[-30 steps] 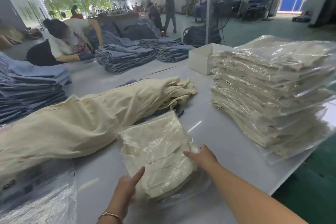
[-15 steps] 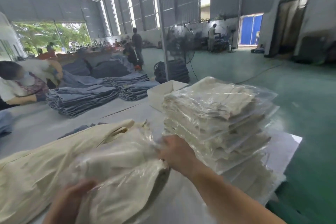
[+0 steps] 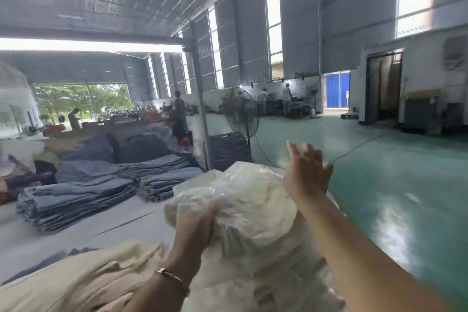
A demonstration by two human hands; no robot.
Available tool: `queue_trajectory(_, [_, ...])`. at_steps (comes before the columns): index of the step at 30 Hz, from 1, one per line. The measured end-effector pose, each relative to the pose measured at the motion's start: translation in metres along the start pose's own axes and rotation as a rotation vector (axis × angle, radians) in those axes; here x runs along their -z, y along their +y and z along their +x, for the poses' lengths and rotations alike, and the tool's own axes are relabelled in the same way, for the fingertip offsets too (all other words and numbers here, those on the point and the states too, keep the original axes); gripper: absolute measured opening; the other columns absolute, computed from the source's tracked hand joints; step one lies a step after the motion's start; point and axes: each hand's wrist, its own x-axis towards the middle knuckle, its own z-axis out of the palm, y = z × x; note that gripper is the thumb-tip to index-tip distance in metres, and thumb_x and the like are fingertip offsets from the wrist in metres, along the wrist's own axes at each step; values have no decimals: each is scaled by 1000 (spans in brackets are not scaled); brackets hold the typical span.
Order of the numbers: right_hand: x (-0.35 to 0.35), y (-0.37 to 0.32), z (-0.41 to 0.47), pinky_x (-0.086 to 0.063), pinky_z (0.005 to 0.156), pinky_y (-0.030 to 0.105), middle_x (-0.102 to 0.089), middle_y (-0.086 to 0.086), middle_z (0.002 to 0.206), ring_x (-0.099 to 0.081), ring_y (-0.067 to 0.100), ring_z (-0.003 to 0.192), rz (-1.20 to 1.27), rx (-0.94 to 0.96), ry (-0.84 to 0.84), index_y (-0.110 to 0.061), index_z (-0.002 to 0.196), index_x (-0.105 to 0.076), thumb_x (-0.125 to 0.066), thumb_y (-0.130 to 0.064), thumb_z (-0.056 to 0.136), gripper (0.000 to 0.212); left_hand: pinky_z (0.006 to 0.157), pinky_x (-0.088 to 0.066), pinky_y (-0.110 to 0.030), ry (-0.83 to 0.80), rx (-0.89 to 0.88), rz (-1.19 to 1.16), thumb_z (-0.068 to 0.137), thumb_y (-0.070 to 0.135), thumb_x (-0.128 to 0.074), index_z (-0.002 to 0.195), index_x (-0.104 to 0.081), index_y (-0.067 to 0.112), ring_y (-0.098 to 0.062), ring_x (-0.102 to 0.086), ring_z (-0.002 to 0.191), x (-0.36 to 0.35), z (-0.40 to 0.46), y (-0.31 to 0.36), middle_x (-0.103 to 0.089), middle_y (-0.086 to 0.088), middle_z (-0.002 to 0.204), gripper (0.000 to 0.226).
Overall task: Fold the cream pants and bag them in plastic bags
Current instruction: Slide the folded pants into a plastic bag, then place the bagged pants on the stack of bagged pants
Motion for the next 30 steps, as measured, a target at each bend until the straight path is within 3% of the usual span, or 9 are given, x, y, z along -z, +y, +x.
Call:
queue_trajectory(3, [-36,20,-12,-24,107,45,-44,-5,142,-40,19,129,20,141,-459,-37,128,-54,-49,-41,87,42,38,-36,-18,-8,249,120,86,23,-72,69,-61,9,-19,-53,40,-3,-4,-40,-62,-10,54,24])
queue_trajectory(5, [-50,22,-25,-13,111,52,-47,-7,140,-43,18,128,-88,201,-666,-34,126,-58,-41,-44,86,44,36,-31,-17,-5,278,124,81,28,-77,66,-59,7,-18,-47,31,0,-6,-49,-57,-9,47,31])
queue_trajectory(8, [-57,19,-39,-5,113,57,-41,-4,145,-38,20,131,-211,201,-612,-26,137,-47,-32,-32,92,48,37,-31,-17,-46,289,129,79,31,-77,73,-59,13,-17,-46,33,2,-10,-45,-53,-5,49,26])
queue_trajectory(11, [-48,-1,-48,-13,113,54,-45,0,141,-37,22,131,-256,188,-572,-24,137,-44,-33,-22,92,46,43,-32,-18,-87,298,53,83,31,-70,80,-50,26,-19,-49,36,10,-13,-38,-55,-12,57,21])
queue_trajectory(13, [-36,-24,-61,-23,111,46,-48,-3,137,-40,21,129,-91,208,-558,-28,132,-48,-40,-23,90,42,42,-34,-17,-126,335,28,88,35,-63,89,-54,26,-19,-53,40,21,-17,-30,-58,-14,61,13])
queue_trajectory(15, [-24,-55,-79,-33,104,38,-53,-7,133,-48,18,123,113,275,-528,-31,130,-49,-45,-28,90,41,41,-35,-18,-155,369,37,93,33,-58,99,-60,14,-18,-54,43,41,-19,-26,-61,-11,63,20])
queue_trajectory(18, [-14,-110,-120,-39,98,29,-61,-8,125,-55,15,115,354,440,-451,-31,130,-53,-50,-33,88,42,42,-35,-19,-120,344,80,94,20,-54,96,-61,7,-18,-54,46,88,-24,-28,-61,-10,65,15])
queue_trajectory(24, [-42,-230,-217,-41,92,27,-60,-8,117,-53,14,110,590,712,-578,-29,119,-56,-50,-35,85,35,38,-31,-14,167,386,138,93,-3,-45,86,-58,3,-15,-45,34,252,-53,-48,-54,-9,48,16])
queue_trajectory(30, [-145,-332,-320,-39,95,34,-45,-1,134,-42,23,125,375,791,-941,-27,130,-44,-47,-32,87,43,56,-37,-24,603,592,474,87,13,-58,99,-57,8,-18,-50,58,452,-119,-102,-59,-7,75,13])
